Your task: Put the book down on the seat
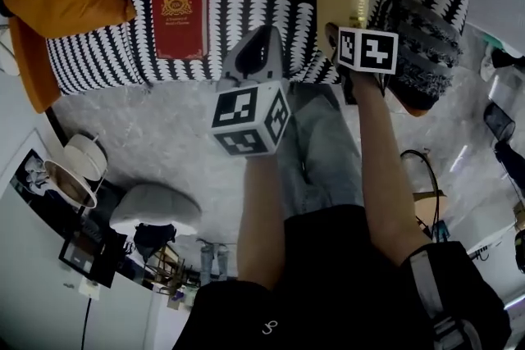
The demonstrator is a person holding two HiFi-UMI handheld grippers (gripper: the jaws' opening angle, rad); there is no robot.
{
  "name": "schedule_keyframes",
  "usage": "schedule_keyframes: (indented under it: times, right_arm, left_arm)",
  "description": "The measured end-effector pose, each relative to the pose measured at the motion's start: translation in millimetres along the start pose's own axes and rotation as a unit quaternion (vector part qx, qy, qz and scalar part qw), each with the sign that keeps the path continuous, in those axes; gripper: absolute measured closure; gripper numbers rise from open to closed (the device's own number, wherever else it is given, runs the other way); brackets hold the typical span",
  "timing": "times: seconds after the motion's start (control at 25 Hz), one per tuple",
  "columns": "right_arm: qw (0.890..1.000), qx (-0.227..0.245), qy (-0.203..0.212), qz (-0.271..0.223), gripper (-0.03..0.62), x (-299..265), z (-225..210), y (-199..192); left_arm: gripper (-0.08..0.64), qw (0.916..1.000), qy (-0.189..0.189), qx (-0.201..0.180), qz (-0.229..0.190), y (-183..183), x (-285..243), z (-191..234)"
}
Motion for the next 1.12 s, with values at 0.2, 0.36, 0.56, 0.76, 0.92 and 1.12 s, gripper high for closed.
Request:
schedule_keyframes:
  times: [0.2, 0.36, 0.56, 0.76, 0.92, 1.12]
  right_arm:
    - [0.999, -0.01, -0.007, 0.031, 0.367, -31, -2, -6]
    - [0.999, -0.013, -0.015, 0.041, 0.367, -48, -4, -6]
    - [0.998, -0.036, -0.024, 0.055, 0.365, -75, -14, -13]
    - [0.997, -0.046, -0.026, 0.048, 0.365, -84, -12, -8]
    - [0.997, -0.05, -0.024, 0.046, 0.364, -82, -12, -8]
    - [0.997, -0.048, -0.012, 0.051, 0.314, -83, -3, -9]
  left_arm:
    - [0.522, 0.9999, 0.007, 0.01, 0.01, -10, -22, 9]
    - [0.522, 0.9998, 0.009, 0.012, 0.014, -15, -32, 15]
    - [0.522, 0.9994, 0.007, 0.024, 0.025, -30, -46, 18]
    - [0.522, 0.999, 0.002, 0.033, 0.029, -40, -60, 16]
    - [0.522, 0.9989, -0.006, 0.032, 0.033, -44, -63, 7]
    - [0.522, 0.999, -0.008, 0.03, 0.032, -41, -62, 1]
Point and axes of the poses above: the fingertips, and each gripper's own axes: x backward along the fingers, z to its left, y out of its top, the point moved 1 cm from there along x, backward along the fingers, and after that the axes turned 8 degrees about -x, right-handed, at the moved point
